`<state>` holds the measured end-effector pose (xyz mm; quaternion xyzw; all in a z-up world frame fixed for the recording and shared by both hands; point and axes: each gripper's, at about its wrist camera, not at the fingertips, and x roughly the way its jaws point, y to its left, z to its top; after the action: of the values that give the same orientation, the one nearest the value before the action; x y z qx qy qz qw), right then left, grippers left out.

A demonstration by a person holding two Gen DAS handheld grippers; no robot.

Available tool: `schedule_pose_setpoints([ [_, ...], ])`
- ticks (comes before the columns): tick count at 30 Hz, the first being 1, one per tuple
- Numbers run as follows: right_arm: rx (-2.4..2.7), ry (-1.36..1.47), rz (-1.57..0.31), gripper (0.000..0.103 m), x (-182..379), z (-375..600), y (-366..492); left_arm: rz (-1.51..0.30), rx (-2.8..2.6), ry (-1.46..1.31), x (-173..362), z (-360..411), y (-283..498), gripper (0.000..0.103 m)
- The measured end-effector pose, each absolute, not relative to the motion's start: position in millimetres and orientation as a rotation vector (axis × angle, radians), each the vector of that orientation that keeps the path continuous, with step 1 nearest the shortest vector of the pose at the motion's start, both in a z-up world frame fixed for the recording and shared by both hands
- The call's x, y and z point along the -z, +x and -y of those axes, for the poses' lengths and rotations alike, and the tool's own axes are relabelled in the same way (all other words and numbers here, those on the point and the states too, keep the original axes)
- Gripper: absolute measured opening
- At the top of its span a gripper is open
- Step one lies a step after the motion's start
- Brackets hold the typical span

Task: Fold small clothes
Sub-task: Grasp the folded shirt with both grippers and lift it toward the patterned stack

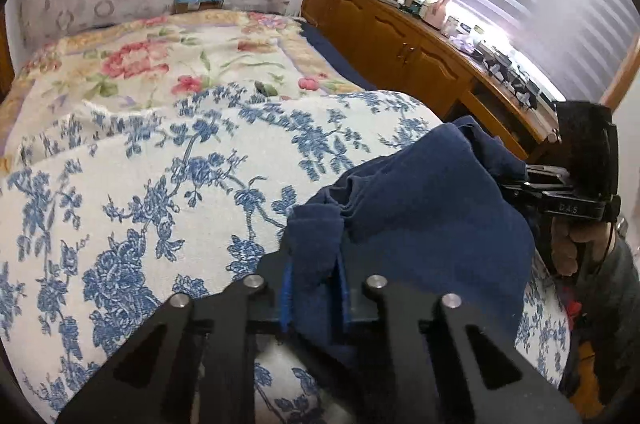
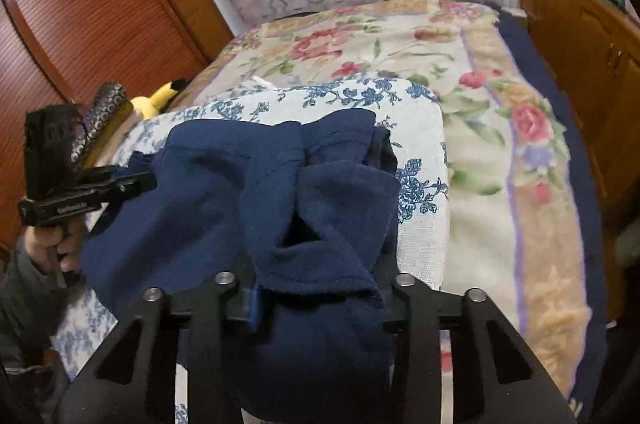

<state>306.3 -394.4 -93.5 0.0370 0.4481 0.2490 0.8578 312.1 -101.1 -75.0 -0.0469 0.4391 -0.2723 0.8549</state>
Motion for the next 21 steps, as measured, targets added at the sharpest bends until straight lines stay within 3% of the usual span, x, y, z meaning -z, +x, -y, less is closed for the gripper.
schedule_pose_setpoints([
  [5, -0.472, 0.019, -0.873, 0.016, 76, 388, 286, -0.828, 0.620, -0.104, 41, 98, 284, 0.010],
  [21, -0.509, -0.045, -0.659, 0.014, 2, 336, 256, -0.568, 0.594, -0.084, -63, 41, 209, 0.010],
])
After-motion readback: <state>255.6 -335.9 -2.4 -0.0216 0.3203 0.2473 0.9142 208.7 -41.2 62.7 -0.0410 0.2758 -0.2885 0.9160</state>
